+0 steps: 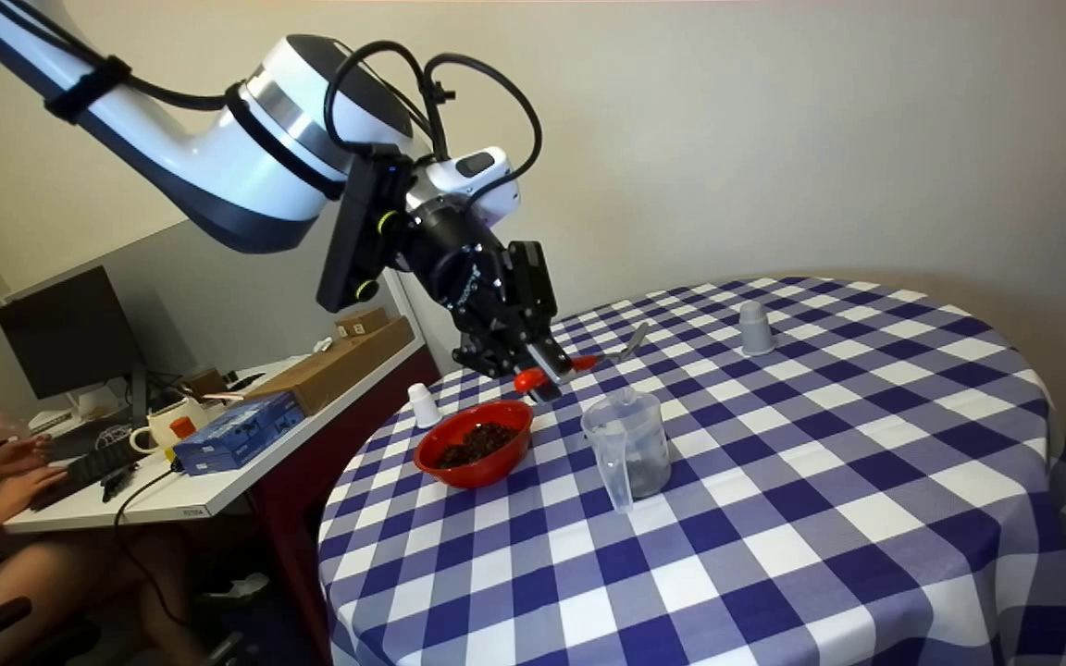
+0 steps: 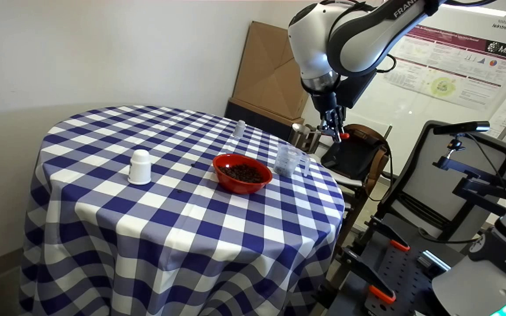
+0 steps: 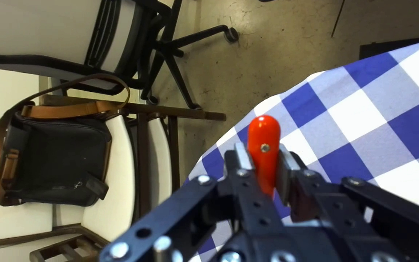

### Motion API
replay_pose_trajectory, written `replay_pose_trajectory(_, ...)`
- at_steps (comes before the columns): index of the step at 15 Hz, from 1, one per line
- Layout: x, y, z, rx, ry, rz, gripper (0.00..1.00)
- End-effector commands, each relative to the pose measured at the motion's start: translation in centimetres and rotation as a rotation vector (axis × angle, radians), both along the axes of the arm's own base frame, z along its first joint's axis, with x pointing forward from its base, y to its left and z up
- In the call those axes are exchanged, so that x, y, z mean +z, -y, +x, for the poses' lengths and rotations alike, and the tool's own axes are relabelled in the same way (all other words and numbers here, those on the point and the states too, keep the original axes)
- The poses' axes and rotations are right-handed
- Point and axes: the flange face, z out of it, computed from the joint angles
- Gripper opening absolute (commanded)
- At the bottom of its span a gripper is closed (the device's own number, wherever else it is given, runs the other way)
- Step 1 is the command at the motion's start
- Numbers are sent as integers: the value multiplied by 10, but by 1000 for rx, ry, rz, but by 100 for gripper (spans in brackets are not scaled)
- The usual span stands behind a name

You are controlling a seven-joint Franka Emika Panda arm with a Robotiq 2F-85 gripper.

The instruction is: Put a spoonful of the contents of the bowl in the jug

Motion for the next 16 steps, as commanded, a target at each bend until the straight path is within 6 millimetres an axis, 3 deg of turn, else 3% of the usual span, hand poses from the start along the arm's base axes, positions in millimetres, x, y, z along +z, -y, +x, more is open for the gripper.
replay_pose_trajectory(1, 2, -6, 4, 14, 11, -86, 11)
replay_pose_trajectory(11, -6, -18, 1, 64, 2, -184, 11)
replay_pose_trajectory(16, 3, -48, 6, 120, 46, -118, 11)
